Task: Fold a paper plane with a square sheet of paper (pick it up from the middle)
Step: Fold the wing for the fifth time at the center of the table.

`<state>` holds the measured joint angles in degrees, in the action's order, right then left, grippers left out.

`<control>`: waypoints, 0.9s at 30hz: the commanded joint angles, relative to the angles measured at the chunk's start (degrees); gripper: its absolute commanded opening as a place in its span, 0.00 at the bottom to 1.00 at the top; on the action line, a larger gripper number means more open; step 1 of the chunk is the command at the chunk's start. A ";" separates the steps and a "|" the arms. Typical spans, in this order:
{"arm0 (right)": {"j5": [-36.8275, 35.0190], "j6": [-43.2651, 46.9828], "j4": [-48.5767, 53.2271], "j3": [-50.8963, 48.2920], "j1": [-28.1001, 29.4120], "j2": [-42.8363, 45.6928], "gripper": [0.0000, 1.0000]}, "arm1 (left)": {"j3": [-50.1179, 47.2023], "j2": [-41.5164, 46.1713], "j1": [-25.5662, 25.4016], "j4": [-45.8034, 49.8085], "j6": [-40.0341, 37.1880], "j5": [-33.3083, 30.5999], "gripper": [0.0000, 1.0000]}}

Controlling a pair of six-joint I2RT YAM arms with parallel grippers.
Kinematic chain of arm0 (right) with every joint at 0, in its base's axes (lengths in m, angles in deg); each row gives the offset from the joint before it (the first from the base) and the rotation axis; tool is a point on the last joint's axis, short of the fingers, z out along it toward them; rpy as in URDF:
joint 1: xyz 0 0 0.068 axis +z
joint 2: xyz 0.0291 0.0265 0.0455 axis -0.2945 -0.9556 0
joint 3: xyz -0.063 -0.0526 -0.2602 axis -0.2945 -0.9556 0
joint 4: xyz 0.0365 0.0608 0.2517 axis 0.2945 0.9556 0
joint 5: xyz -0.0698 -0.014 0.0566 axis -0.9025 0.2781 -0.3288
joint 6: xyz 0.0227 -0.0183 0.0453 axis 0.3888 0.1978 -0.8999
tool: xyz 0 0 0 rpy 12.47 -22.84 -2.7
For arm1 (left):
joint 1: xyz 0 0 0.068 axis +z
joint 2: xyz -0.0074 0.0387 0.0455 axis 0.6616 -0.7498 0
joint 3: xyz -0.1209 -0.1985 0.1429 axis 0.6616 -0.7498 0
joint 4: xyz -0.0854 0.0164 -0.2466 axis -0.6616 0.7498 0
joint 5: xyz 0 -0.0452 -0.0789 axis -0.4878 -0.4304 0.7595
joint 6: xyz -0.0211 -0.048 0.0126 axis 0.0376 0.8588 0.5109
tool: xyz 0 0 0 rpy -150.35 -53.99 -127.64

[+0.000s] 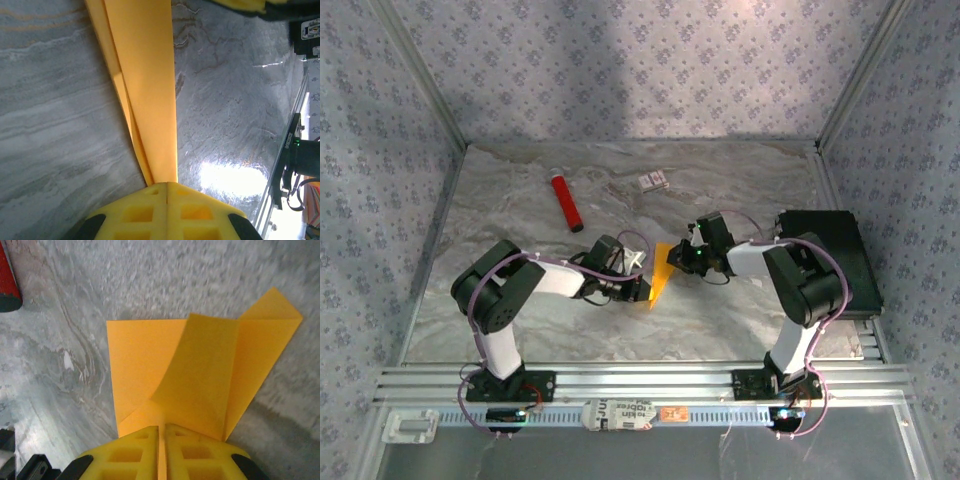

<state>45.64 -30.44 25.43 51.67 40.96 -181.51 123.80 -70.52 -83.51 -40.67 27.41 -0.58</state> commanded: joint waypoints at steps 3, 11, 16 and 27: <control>-2.41 2.20 4.71 2.52 -1.11 -2.30 0.13 | -3.55 -3.10 -0.26 12.27 0.26 -2.63 0.00; -1.35 1.30 3.68 -0.60 -0.51 -0.88 0.13 | -1.70 10.36 1.84 12.98 4.92 -4.19 0.00; -0.84 -0.16 2.69 -2.39 0.96 0.83 0.12 | 3.83 10.67 2.07 14.75 4.61 -1.24 0.00; -4.94 -8.69 -1.89 -8.35 7.49 5.10 0.12 | 8.48 4.77 -0.61 11.43 7.69 2.22 0.00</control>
<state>43.01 -35.25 21.65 45.37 46.45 -177.12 130.40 -64.16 -82.85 -29.50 34.42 -0.25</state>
